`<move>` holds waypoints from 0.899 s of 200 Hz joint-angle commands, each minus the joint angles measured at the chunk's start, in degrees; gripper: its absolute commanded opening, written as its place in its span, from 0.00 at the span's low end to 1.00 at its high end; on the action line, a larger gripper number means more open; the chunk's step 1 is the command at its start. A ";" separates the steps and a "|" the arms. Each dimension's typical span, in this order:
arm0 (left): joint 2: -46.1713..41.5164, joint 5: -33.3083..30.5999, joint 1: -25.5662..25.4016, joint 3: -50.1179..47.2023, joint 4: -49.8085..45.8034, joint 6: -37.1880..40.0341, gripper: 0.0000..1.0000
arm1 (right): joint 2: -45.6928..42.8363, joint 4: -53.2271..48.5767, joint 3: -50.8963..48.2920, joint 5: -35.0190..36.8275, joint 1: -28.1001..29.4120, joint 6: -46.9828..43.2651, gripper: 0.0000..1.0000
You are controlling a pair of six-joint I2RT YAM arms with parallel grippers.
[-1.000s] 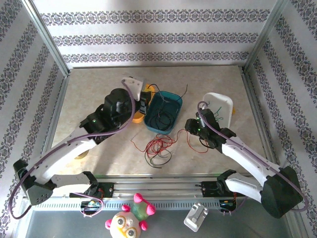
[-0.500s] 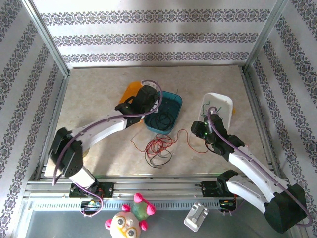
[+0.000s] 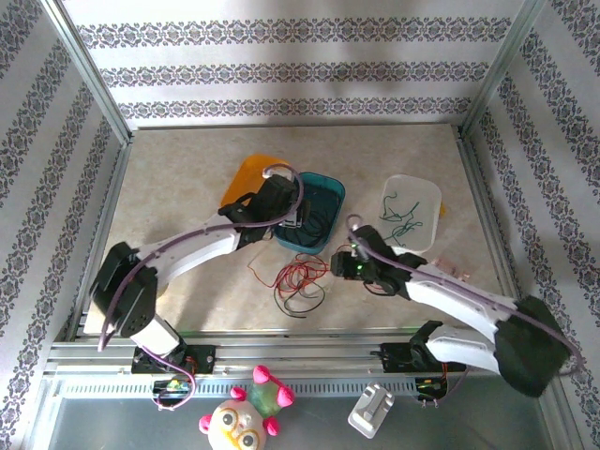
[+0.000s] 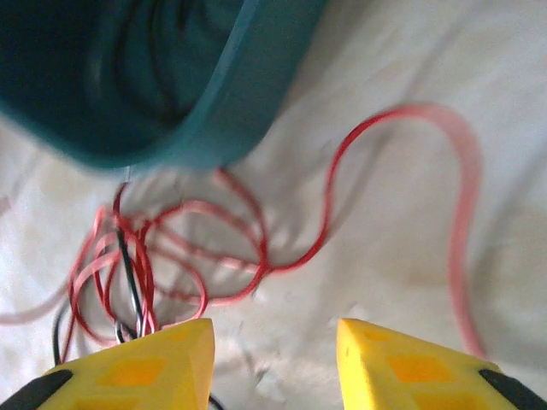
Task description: Untangle the cables
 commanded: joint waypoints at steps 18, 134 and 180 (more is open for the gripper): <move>-3.84 -3.92 -0.38 -7.75 -3.02 -6.51 0.79 | 12.69 2.91 4.05 -6.57 7.41 -3.25 0.42; -4.21 -5.75 -0.82 -7.38 -6.32 -8.25 0.80 | 8.73 -0.93 5.88 5.99 14.87 -5.21 0.41; -4.56 -6.18 -0.82 -8.75 -6.17 -10.28 0.80 | 10.99 -1.58 6.38 1.53 16.77 -7.37 0.41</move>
